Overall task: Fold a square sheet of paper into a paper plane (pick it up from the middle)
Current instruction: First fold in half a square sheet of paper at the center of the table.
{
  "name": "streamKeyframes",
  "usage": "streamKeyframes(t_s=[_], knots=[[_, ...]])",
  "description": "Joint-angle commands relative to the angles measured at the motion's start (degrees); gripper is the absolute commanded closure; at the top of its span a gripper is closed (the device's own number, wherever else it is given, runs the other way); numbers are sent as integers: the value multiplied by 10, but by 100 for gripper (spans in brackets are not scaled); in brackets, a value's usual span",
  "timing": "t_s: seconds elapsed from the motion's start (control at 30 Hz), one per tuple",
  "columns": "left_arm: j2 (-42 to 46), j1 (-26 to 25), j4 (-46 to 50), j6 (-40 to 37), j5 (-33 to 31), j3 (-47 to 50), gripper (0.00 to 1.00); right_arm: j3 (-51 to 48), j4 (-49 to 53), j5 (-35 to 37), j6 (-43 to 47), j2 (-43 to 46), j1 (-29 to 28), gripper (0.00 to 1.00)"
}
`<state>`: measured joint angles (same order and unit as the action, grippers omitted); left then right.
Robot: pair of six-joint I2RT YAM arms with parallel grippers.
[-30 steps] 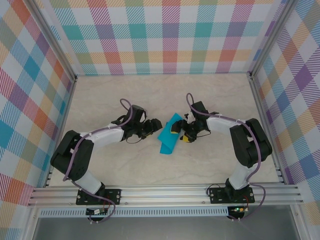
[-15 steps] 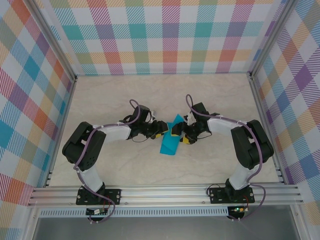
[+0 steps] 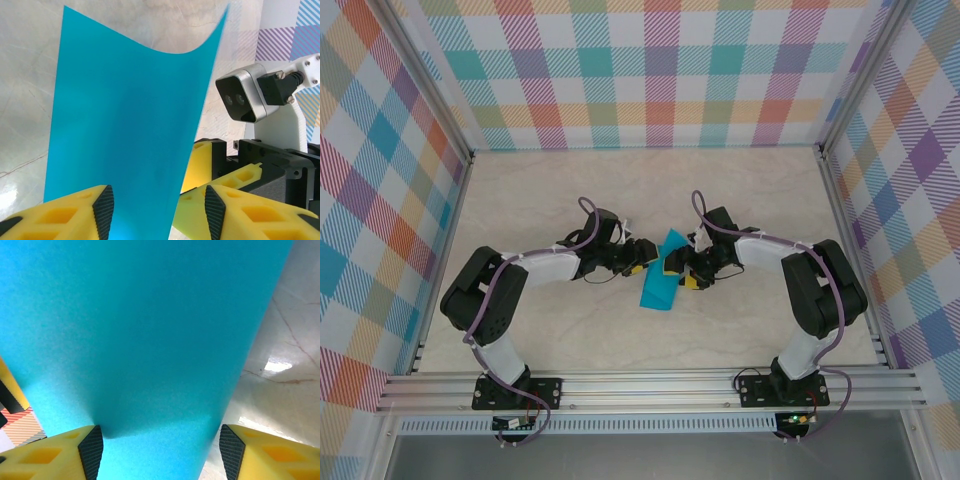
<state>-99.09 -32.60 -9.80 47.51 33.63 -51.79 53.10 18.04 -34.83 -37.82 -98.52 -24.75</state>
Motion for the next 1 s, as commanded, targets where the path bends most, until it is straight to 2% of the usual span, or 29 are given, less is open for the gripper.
streamKeyframes(t_s=[0.0,0.33,0.53,0.63,0.73,0.97], knots=[[7,-11,-1,-14,18,-5,49,-5,4,-16,18,3,-1,35],[-20,-16,-29,-11,49,-5,81,-14,3,-6,10,25,3,34],[-20,-16,-81,14,59,14,93,-39,-18,-13,-6,51,21,33],[-21,-16,-114,33,62,25,96,-52,-22,-13,-17,67,33,31],[-28,-16,-190,80,67,43,98,-77,-43,-13,-42,92,56,27],[-51,-45,-203,85,54,35,99,-98,-60,-20,-64,111,80,27]])
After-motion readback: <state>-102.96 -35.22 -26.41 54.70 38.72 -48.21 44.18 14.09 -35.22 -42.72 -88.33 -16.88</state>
